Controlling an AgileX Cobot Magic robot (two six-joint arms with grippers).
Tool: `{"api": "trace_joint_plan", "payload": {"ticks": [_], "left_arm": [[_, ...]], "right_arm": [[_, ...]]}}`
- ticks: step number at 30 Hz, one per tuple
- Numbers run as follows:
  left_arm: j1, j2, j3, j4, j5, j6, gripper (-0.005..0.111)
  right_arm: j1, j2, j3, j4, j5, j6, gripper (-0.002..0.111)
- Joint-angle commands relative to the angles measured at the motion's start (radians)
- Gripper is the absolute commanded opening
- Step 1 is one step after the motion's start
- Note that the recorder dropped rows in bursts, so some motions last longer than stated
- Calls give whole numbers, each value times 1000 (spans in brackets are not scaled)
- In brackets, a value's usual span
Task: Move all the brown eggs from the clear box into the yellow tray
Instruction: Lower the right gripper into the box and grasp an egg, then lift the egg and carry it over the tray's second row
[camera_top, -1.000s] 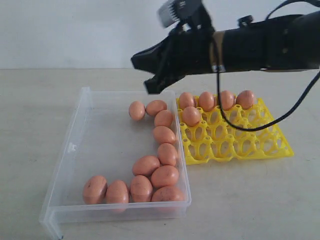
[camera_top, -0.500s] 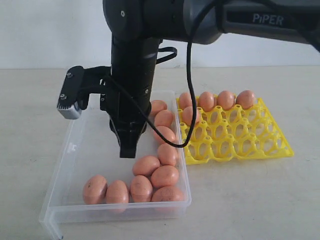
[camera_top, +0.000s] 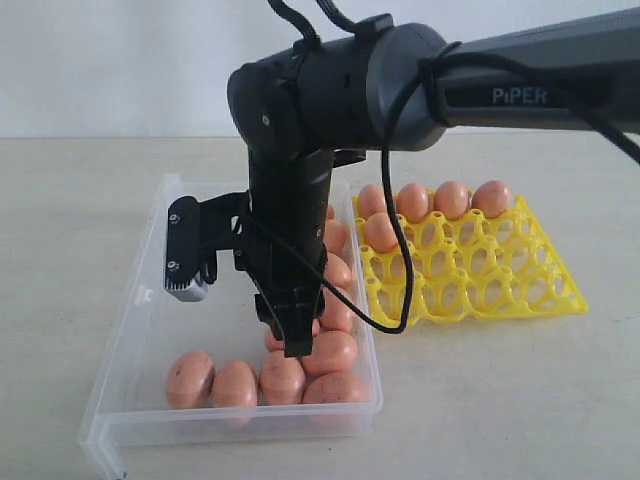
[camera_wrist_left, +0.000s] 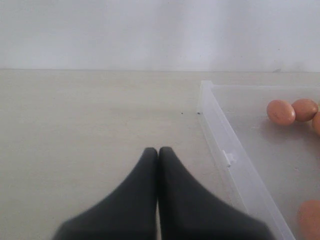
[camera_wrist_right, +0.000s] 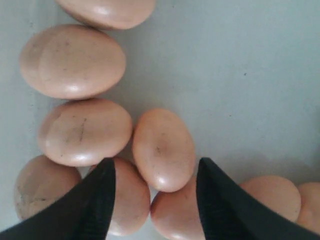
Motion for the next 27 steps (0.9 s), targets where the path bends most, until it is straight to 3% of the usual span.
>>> {"api": "trace_joint_plan", "payload": {"ticks": [1, 4, 22, 24, 25, 27], "left_arm": [[-4, -1, 3, -5, -7, -1, -4], [-4, -1, 3, -5, -7, -1, -4], [-4, -1, 3, -5, -7, -1, -4], [-4, -1, 3, -5, -7, -1, -4], [-4, -1, 3, -5, -7, -1, -4], [-4, -1, 3, -5, -7, -1, -4]], "right_arm": [[-7, -3, 9, -26, -70, -9, 55], [-7, 0, 9, -29, -100, -17, 65], [-8, 137, 9, -31, -122, 4, 65], [-8, 147, 9, -31, -139, 44, 59], [-8, 149, 9, -31, -144, 87, 49], [-8, 149, 9, -31, -153, 138, 18]]}}
